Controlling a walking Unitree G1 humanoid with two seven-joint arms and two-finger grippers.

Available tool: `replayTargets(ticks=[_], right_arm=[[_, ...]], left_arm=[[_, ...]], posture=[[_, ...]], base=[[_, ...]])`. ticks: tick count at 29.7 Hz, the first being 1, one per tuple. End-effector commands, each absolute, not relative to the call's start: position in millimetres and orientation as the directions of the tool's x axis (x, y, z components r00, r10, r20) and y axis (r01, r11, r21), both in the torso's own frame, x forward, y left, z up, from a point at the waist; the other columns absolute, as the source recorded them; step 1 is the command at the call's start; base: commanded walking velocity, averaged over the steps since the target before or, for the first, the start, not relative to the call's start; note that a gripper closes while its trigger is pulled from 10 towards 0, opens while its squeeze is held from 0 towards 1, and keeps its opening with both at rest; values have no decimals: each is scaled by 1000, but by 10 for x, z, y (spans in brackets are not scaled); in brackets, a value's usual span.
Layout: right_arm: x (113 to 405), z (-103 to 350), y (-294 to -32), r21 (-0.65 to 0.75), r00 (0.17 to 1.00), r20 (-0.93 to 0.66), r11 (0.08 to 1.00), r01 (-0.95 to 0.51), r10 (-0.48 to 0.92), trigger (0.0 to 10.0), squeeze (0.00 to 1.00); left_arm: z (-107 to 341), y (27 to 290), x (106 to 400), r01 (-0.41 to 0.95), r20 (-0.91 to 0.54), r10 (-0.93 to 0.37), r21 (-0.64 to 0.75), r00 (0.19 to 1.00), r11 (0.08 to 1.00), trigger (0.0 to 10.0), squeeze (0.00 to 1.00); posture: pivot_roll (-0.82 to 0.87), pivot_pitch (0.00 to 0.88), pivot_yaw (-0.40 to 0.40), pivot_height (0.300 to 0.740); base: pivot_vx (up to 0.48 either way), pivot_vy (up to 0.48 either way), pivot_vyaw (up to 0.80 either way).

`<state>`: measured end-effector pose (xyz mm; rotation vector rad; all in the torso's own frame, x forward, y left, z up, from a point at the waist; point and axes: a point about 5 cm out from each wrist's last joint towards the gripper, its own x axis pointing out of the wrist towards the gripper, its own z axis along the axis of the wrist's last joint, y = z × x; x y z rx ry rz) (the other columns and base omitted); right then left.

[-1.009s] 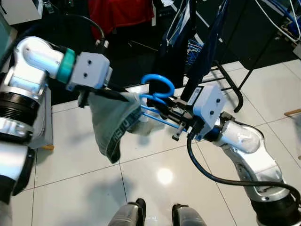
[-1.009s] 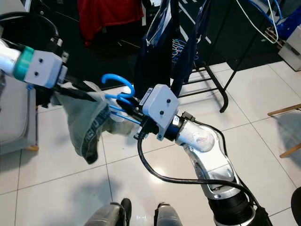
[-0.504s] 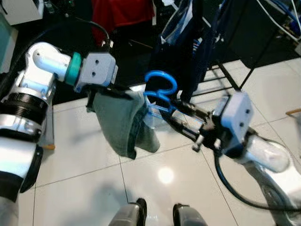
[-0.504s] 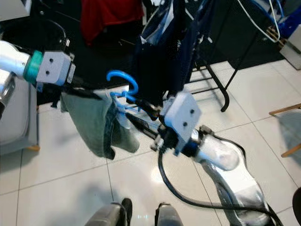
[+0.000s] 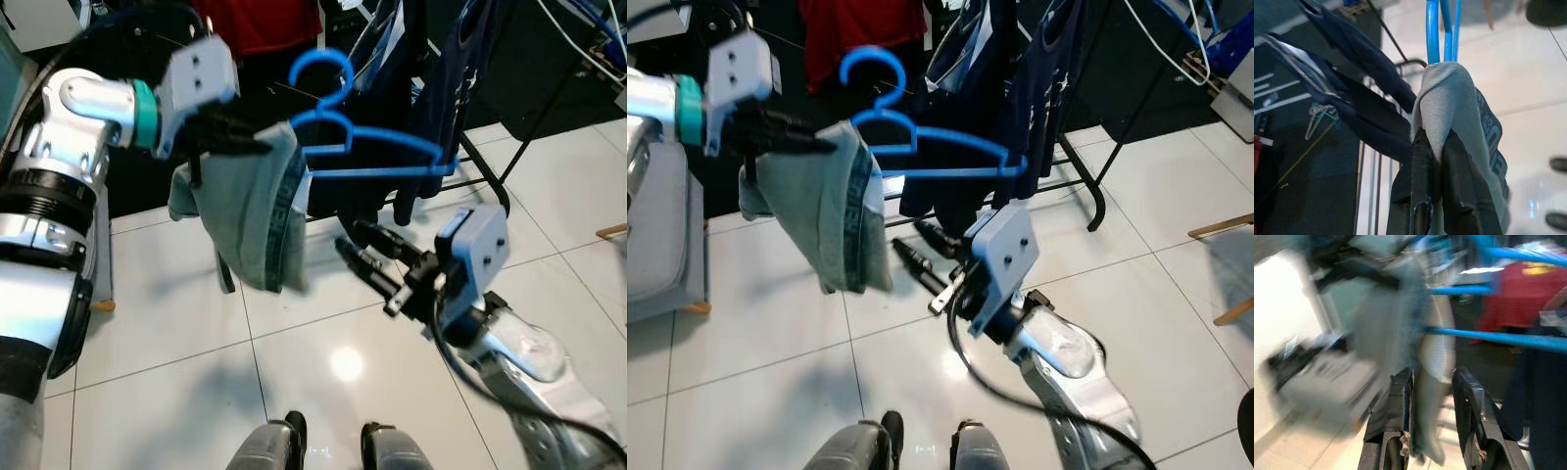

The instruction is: Hang hanger

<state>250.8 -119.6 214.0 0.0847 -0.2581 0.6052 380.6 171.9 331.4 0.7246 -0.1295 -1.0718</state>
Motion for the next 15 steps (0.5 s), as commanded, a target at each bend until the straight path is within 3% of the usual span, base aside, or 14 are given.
replayTargets(ticks=[1,6,15], right_arm=[[2590,2123,-1235,74,825,282,846,-528,490,10000,0],[2864,2113,-1227,230,870,291,854,-467,397,10000,0],[3023,2053,-1168,333,854,252,788,-517,454,10000,0]], left_arm=[[3358,1742,3802,746,-190,-838,582,512,324,10000,0],[3248,1705,3774,717,-112,-818,559,564,418,10000,0],[3148,1389,3728,718,32,-816,455,577,526,10000,0]], posture=[[-76,119,159,740],[-83,120,148,740],[-90,131,116,740]], base=[[0,0,0],[0,0,0],[0,0,0]])
